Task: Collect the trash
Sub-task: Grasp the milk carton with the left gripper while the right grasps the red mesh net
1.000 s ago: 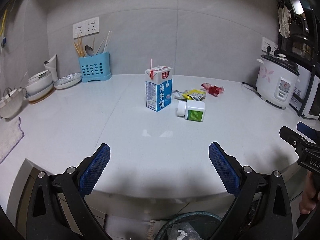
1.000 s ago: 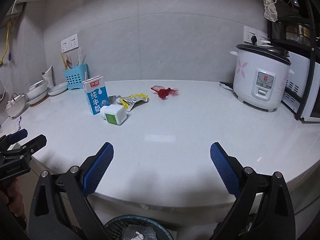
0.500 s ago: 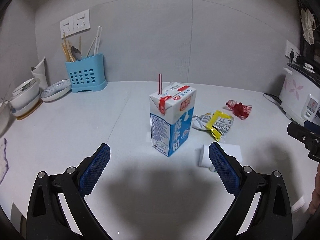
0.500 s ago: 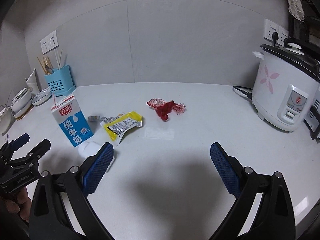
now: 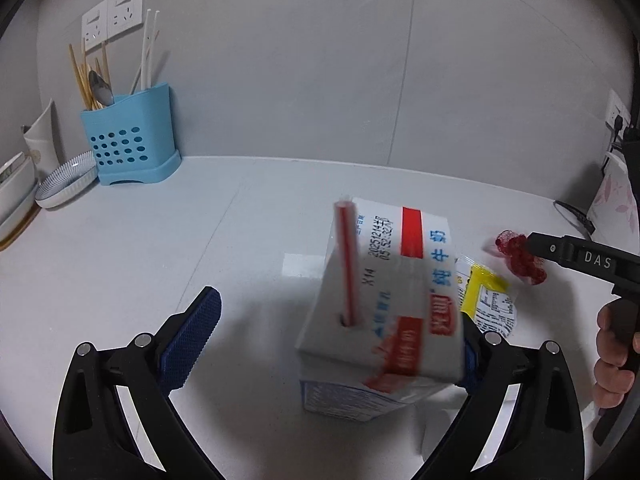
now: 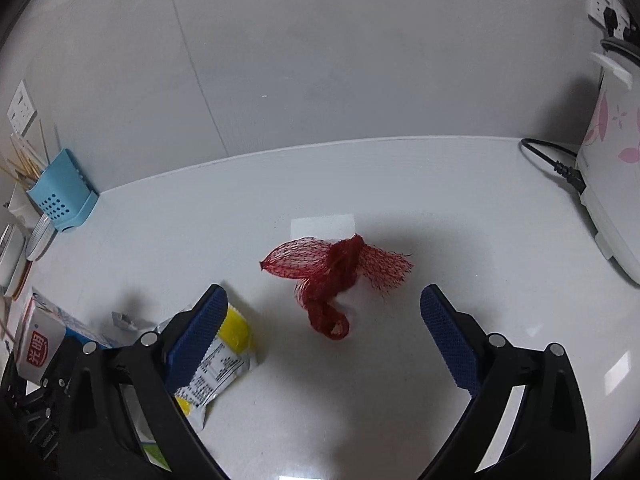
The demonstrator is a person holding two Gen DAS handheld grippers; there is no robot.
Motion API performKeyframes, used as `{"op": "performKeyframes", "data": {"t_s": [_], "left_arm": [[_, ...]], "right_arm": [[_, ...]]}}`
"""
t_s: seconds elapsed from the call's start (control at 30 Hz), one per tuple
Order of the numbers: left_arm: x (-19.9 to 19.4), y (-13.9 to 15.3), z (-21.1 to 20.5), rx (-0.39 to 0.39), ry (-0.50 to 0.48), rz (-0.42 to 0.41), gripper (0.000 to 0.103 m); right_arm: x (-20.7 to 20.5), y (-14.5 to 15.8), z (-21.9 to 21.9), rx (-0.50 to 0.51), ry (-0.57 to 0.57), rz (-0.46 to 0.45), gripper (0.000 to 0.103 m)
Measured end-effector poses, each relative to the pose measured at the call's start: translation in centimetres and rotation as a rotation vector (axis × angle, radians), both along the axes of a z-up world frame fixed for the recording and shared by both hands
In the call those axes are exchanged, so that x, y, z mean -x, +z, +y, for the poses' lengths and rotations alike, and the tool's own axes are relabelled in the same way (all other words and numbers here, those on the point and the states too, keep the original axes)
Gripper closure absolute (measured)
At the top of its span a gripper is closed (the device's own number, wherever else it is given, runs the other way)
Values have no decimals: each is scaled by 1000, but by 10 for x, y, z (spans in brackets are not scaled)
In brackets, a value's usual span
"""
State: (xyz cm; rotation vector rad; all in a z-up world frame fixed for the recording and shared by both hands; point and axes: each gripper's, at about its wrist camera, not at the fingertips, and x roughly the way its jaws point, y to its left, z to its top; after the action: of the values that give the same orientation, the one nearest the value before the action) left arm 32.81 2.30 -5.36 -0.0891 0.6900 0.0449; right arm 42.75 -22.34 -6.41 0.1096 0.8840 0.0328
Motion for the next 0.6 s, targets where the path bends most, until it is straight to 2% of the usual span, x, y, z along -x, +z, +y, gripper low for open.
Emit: {"op": "performKeyframes", "data": {"t_s": [0.1,0.2,0.27,0.3,0.37,0.4,0.5,0.57,0.6], "left_arm": [[-7,-4,6,35,18,40,15],[-7,-6,0,-23,24,43,21],[-9,-9,-2,-26,13,60,38],[-10,-11,-1,-20,10,75,43],[-11,-14,2,-8,11,93,62],[-11,-15,4,-11,21,94,61],[-11,-15,7,-8,28,91,62],[-10,-15,7,-10,26,89,62],[-10,-15,7,-9,24,89,62]], "right_arm": [[-12,-11,-4,-18,4,48,19],[-17,-13,-5,17,-26,27,20],[-20,-17,-4,39,-33,23,24],[-22,-20,-3,46,-34,31,28],[-26,-26,-4,39,-30,51,35],[-27,-27,-5,31,-32,54,41],[-29,-28,-12,35,-60,35,48],[-29,-29,-12,37,-59,30,58],[-29,-28,-12,37,-56,31,71]]}}
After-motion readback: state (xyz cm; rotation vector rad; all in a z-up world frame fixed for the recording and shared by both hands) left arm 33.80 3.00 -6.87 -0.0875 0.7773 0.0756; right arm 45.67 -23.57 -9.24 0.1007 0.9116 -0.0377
